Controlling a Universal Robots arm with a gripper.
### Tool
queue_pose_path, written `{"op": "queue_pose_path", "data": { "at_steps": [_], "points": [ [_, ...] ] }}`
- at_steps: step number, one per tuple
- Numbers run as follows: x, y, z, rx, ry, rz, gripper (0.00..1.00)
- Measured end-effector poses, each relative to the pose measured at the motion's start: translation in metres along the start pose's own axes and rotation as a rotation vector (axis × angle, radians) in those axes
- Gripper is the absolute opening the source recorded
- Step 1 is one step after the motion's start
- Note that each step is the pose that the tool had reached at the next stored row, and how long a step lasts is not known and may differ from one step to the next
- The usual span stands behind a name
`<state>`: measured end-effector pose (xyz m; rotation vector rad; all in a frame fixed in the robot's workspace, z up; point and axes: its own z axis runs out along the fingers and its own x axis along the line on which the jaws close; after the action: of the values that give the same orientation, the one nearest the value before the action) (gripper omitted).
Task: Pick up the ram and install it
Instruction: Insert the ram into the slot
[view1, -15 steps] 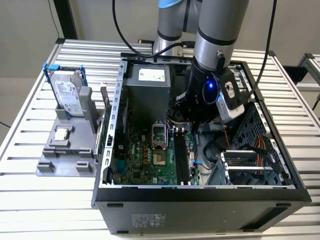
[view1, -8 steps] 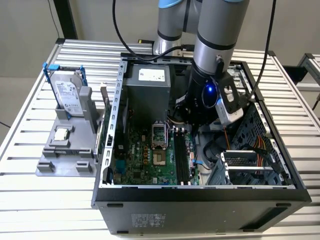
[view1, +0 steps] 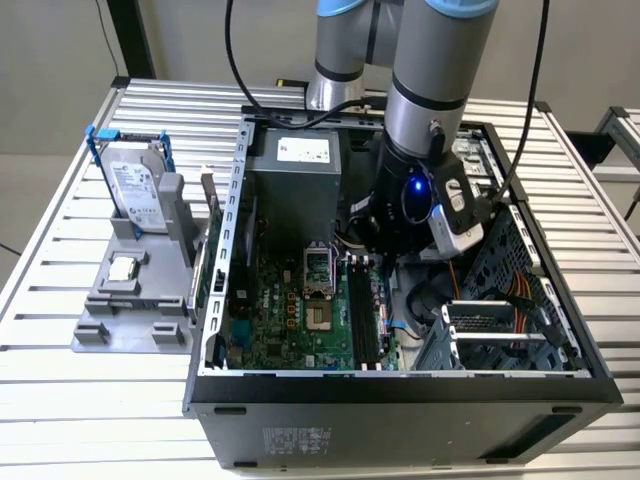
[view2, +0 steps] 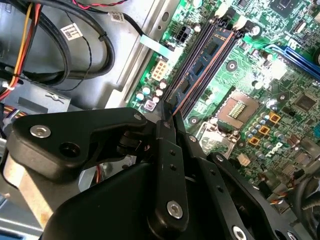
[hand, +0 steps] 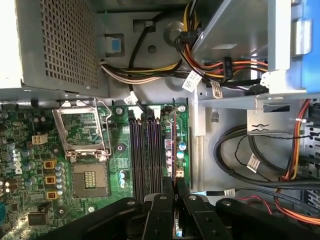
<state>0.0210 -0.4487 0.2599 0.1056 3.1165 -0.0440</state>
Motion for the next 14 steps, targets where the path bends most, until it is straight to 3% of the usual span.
{"op": "queue_pose_path", "data": {
  "at_steps": [14],
  "points": [
    [0.0019, -0.0002, 0.0113, 0.0019, -0.0004, -0.011, 0.00]
  ]
}}
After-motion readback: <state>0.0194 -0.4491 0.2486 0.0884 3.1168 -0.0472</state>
